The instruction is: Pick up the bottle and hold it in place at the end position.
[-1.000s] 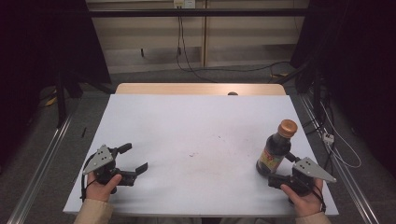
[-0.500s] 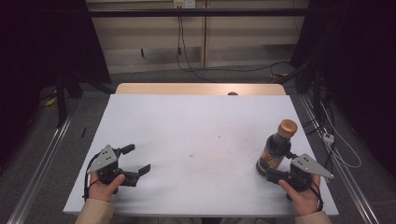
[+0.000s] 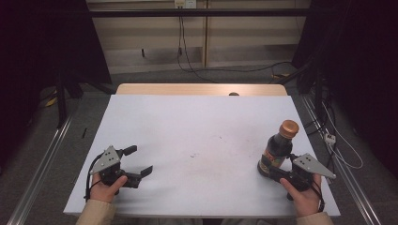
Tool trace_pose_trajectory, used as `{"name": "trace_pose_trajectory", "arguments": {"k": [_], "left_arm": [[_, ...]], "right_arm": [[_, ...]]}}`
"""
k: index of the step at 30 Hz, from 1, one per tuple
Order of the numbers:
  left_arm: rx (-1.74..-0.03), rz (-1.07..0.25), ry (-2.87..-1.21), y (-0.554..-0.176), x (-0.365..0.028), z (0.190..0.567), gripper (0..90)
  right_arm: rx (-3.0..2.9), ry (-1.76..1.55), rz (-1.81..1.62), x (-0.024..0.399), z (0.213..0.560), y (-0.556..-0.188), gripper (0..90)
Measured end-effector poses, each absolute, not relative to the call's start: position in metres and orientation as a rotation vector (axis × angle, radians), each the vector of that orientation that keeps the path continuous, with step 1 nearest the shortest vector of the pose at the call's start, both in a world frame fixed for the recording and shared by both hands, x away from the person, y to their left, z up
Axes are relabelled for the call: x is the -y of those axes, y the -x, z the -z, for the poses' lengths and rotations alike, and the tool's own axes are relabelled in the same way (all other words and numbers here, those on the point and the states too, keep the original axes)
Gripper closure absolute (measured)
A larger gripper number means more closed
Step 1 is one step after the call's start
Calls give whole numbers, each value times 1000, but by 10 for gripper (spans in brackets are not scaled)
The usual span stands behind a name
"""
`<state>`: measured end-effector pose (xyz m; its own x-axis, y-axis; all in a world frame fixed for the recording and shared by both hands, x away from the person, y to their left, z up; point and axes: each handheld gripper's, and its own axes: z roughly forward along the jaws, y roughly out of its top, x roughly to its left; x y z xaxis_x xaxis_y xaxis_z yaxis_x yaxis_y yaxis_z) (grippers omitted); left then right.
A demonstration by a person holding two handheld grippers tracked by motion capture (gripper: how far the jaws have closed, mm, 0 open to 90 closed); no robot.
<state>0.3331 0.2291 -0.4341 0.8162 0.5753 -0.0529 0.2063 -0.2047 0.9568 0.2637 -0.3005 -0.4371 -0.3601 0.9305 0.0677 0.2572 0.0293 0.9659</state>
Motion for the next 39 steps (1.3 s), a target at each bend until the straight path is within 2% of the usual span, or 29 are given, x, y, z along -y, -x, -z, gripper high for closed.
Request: {"name": "trace_pose_trajectory", "arguments": {"k": [22, 39], "left_arm": [[-594, -379, -1777, -333, -228, 434, 27], [-594, -372, -1775, -335, -228, 435, 27]], "right_arm": [[-1687, -1201, -1356, 299, 429, -270, 303], [-1723, -1138, -1429, 286, 416, -295, 303]]}}
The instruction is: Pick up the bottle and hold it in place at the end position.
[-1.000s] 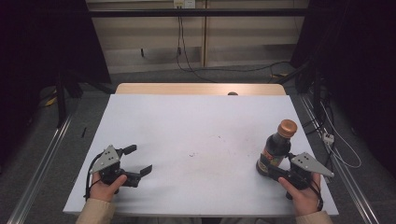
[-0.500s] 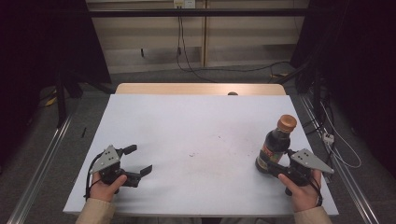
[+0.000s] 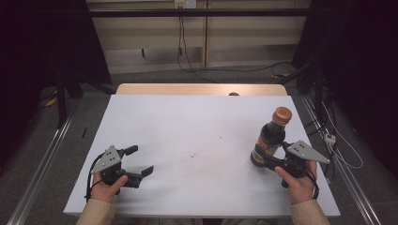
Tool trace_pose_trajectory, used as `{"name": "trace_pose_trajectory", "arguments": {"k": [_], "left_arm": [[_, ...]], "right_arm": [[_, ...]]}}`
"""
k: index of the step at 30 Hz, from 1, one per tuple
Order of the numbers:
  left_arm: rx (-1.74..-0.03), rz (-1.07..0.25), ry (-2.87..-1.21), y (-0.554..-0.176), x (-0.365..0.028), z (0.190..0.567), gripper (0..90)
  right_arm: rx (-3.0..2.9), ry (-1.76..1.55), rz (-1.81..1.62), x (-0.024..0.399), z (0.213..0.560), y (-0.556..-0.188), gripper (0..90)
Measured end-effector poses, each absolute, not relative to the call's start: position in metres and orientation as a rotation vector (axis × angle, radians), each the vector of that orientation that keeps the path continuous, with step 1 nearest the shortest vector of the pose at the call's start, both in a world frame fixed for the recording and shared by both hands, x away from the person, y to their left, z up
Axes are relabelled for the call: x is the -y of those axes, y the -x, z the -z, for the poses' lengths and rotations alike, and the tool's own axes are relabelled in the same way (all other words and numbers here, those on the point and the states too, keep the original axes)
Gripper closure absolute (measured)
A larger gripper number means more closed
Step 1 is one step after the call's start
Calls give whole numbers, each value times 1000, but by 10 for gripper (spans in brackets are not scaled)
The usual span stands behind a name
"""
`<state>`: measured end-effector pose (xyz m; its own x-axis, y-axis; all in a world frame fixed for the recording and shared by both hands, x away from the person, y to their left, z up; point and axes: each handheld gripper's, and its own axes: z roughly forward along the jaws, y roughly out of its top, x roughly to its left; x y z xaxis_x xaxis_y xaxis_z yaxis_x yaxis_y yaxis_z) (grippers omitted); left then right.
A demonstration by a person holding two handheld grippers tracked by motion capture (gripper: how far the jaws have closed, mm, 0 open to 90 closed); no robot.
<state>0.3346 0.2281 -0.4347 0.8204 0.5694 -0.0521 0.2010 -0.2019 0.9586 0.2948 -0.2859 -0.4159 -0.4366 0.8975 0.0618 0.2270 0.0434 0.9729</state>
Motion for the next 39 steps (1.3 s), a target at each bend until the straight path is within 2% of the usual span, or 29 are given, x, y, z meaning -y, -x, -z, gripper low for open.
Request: {"name": "trace_pose_trajectory", "arguments": {"k": [14, 39], "left_arm": [[-590, -366, -1773, -334, -229, 434, 27], [-583, -347, -1750, -334, -231, 434, 28]], "right_arm": [[-1801, -1059, -1472, 248, 412, -320, 303], [-1869, -1006, -1475, 215, 411, -344, 303]]}}
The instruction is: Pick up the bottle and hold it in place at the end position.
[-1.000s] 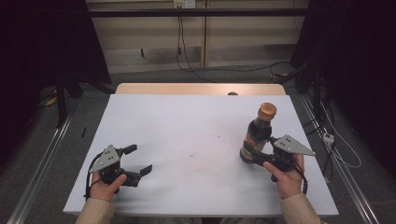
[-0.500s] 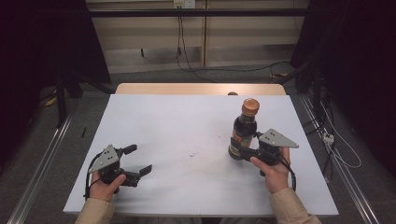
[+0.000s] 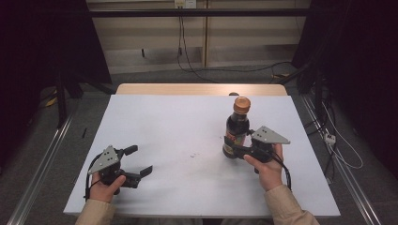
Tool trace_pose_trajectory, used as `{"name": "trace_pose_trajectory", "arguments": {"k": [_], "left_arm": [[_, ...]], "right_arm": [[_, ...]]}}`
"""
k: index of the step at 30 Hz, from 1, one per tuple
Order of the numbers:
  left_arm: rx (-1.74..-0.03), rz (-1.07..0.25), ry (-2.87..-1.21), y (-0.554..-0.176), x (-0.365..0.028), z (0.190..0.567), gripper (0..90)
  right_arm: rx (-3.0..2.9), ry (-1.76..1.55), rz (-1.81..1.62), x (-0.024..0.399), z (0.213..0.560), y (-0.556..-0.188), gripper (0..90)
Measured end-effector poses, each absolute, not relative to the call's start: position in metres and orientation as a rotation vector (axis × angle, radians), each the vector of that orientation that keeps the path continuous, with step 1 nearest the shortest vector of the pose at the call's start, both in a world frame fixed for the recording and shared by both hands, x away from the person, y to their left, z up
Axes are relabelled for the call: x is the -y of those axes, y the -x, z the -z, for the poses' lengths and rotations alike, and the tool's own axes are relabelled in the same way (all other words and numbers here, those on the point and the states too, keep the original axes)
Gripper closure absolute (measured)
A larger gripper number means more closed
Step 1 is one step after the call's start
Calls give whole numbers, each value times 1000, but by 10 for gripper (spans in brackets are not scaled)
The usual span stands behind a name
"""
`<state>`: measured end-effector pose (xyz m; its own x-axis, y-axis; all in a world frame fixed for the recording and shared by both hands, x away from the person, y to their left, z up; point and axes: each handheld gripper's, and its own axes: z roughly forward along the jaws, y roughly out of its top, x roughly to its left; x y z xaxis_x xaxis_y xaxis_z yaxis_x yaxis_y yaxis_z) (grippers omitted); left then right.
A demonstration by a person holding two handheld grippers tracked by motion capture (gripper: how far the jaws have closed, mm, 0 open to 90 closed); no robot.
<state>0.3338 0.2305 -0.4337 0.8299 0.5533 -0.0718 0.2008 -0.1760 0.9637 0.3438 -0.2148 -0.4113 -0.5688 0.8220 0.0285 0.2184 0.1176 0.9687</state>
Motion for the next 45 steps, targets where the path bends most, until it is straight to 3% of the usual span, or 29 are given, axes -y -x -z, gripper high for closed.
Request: {"name": "trace_pose_trajectory", "arguments": {"k": [45], "left_arm": [[-580, -336, -1742, -333, -232, 434, 30]], "right_arm": [[-1931, -944, -1525, 158, 406, -400, 301]]}}
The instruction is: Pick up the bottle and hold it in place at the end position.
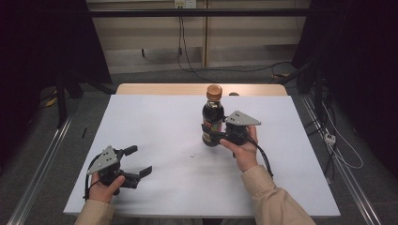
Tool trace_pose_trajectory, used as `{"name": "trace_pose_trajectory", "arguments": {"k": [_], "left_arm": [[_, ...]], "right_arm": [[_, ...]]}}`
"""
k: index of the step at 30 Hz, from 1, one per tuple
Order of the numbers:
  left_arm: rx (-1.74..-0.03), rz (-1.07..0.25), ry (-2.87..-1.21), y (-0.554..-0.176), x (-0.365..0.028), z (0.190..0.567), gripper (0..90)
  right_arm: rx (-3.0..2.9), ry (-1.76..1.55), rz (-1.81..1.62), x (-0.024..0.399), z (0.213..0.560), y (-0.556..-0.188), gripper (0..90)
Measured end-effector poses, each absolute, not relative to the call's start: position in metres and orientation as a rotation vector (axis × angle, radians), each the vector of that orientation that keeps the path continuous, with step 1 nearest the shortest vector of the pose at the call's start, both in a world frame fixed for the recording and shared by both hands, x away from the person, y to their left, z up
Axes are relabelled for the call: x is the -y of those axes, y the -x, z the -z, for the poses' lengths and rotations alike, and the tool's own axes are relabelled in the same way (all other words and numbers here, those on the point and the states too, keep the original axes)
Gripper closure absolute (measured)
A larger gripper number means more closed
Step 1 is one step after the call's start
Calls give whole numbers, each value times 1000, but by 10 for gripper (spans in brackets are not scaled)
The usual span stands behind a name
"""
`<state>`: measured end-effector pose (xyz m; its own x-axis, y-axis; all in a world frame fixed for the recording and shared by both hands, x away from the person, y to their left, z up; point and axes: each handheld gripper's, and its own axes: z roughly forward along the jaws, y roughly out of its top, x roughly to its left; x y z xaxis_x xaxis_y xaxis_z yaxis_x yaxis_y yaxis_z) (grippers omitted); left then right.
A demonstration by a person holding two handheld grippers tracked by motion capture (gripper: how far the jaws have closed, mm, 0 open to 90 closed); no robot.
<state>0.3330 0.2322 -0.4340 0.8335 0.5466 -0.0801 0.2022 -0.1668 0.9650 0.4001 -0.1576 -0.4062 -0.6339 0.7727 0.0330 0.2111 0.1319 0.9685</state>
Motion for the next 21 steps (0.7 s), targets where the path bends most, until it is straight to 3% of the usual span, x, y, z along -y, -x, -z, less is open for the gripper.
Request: {"name": "trace_pose_trajectory", "arguments": {"k": [21], "left_arm": [[-580, -332, -1745, -333, -232, 435, 29]], "right_arm": [[-1952, -954, -1505, 139, 414, -427, 302]]}}
